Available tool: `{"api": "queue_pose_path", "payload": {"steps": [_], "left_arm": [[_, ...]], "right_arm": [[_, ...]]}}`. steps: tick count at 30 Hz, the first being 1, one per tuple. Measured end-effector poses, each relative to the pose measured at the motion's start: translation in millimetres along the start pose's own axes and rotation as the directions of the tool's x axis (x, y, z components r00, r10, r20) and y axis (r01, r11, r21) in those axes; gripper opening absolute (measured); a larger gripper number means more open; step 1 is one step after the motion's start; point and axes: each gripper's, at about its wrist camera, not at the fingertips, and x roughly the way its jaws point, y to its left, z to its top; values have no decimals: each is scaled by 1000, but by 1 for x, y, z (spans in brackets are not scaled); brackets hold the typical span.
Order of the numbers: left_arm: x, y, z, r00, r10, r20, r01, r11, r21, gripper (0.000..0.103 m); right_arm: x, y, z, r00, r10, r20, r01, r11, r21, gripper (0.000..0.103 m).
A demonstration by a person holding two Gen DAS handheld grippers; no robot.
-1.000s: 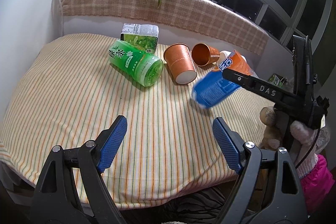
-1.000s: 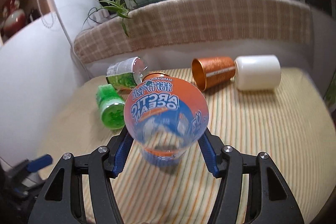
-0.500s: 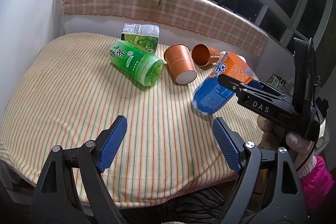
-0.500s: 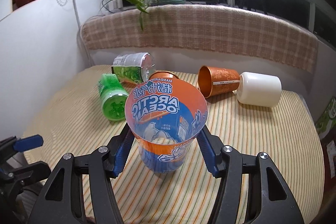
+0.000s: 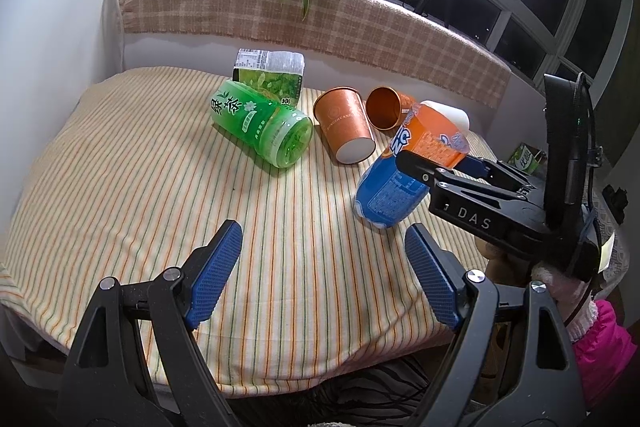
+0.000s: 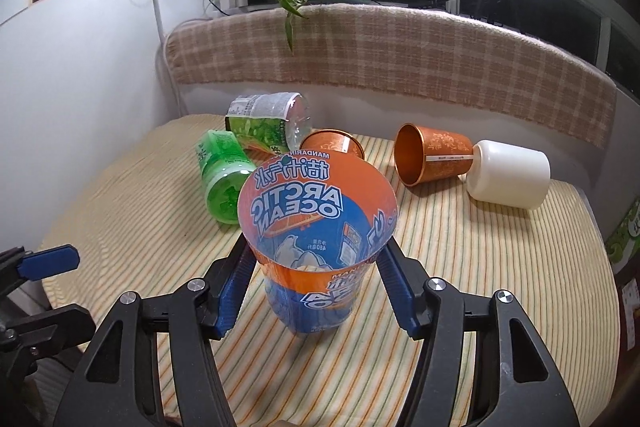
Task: Flip cup upright
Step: 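Rotate the cup upright with the right gripper, opening end up, then set the cup down on the table and open the right gripper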
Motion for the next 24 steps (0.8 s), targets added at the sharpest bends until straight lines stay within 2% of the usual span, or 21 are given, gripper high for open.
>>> {"api": "queue_pose_path", "payload": {"steps": [15, 20, 24], "left_arm": [[3, -3, 1, 1000, -1, -3, 1, 1000, 7, 86], [4, -3, 1, 1000, 0, -1, 0, 1000, 11, 86], [3, -5, 10, 1000, 11, 27, -11, 1000, 29, 86]], "right_arm": [[7, -4, -4, 999, 29, -34, -28, 999, 38, 62], [0, -9, -10, 998, 48, -33, -45, 997, 67, 66], [-9, -14, -16, 998, 53, -25, -51, 994, 97, 66]]}}
